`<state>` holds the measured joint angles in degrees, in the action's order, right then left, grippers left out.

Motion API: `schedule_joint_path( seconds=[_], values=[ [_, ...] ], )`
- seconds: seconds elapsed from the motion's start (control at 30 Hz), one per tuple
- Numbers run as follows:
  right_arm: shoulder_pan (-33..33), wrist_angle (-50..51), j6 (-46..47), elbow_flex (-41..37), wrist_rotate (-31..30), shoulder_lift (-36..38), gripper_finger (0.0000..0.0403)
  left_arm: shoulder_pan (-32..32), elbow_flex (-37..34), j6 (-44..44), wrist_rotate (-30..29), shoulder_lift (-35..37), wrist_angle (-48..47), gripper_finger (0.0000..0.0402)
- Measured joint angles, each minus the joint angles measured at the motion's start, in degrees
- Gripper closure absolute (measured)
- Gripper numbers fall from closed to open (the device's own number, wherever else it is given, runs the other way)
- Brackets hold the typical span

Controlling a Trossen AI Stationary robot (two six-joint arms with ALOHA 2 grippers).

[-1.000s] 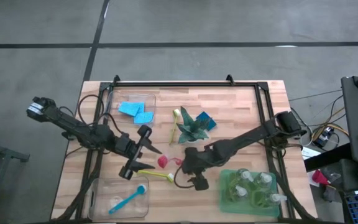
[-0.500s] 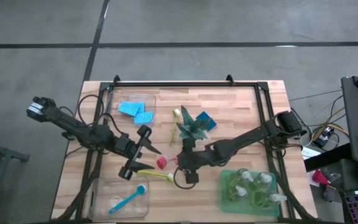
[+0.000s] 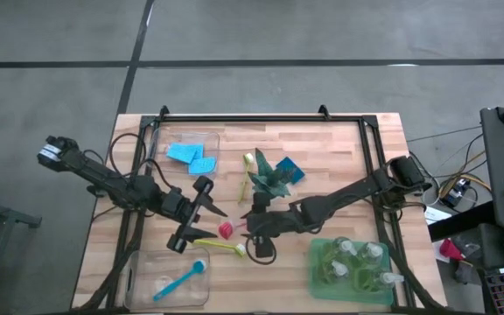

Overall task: Pick & Place Kitchen Sink Supplies
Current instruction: Put the red dish brush into the bottom transparent bin

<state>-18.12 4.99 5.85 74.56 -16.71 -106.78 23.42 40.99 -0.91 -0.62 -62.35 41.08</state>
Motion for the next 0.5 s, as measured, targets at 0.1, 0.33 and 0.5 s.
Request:
schedule_joint_path(
  seconds=[0.1, 0.33, 0.5],
  values=[
    [0.01, -0.88, 0.2, 0.0, 0.02, -0.07, 0.0173, 0.0, 0.0, 0.0, -0.02, 0.0, 0.0, 0.0167],
    [0.01, -4.5, 1.97, 0.0, 0.06, -0.09, 0.0189, 0.0, 0.0, 0.02, -0.02, 0.0, 0.04, 0.0167],
    [0.0, -6.14, 3.47, 0.02, 0.24, -2.08, 0.0193, 0.0, 0.0, 0.02, -0.04, 0.02, 0.05, 0.0168]
  ],
)
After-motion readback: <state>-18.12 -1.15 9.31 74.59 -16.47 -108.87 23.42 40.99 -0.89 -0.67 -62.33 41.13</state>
